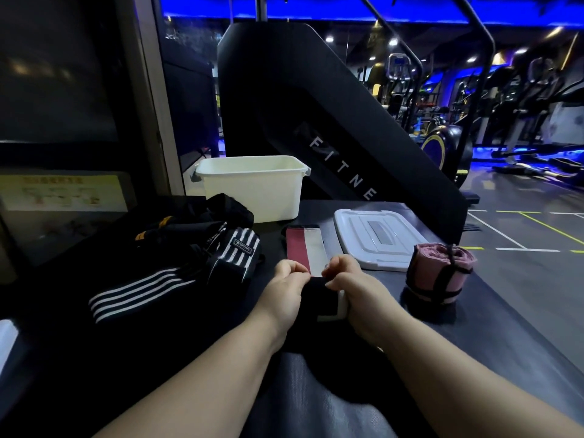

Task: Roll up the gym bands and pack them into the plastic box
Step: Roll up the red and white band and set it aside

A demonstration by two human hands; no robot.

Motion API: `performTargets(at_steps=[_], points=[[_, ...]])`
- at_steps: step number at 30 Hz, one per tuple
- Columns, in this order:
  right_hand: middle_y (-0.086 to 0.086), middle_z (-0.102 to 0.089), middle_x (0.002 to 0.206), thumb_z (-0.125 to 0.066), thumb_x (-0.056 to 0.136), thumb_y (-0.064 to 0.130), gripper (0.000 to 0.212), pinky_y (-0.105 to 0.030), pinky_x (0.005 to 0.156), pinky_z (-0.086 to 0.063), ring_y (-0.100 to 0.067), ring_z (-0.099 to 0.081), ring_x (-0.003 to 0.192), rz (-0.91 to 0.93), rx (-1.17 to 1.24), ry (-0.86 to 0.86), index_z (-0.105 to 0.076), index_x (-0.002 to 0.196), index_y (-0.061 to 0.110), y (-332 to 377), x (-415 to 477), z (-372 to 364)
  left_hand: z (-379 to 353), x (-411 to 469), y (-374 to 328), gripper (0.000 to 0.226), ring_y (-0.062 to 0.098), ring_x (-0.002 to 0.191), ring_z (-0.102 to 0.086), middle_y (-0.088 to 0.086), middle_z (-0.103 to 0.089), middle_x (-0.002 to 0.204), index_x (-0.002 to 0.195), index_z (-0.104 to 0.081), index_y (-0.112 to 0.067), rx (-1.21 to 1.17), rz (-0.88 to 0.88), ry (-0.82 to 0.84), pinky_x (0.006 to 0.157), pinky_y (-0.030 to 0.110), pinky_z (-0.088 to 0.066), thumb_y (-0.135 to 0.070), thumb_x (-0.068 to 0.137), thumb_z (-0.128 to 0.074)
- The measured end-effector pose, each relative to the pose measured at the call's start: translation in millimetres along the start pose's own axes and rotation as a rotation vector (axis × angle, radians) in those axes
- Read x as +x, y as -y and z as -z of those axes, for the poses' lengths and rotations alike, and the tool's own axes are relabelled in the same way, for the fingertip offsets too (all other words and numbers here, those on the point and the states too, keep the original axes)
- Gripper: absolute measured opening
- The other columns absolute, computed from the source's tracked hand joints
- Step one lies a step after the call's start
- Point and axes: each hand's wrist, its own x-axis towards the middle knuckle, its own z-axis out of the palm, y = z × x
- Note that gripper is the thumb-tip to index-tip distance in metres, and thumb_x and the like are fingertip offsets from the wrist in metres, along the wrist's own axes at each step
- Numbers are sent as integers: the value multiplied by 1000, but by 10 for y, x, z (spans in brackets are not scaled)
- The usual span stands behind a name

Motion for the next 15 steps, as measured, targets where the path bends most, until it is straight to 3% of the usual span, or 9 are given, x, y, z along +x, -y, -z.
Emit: performTargets(at_steps=[3,7,10,15], points=[[-3,-51,93,-57,94,12,13,-17,67,-48,-6,-51,78,70,-297,97,-56,102,23,41,-88,79,44,19,-18,4,19,74,-52,5,-54,79,92,-51,-20,23,12,16,66,32,-43,-19,95,-49],[8,-54,115,-70,87,32,38,-12,80,-42,4,-54,89,190,-786,132,-47,117,39,9,-114,198,71,65,-20,4,19,77,-52,4,-55,83,95,-50,-21,96,13,10,67,33,-44,-25,95,-48],[10,-56,104,-65,82,45,38,-20,80,-43,2,-54,86,163,-701,131,-47,114,37,-23,-83,169,100,48,-23,14,18,81,-52,2,-55,87,98,-49,-23,155,-33,18,76,38,-47,-37,98,-46],[5,-55,94,-59,93,38,24,-21,78,-42,1,-52,82,203,-644,90,-44,107,25,-10,-11,130,138,-35,19,31,15,99,-55,2,-57,107,104,-50,-21,298,-170,76,94,35,-45,-49,92,-53]])
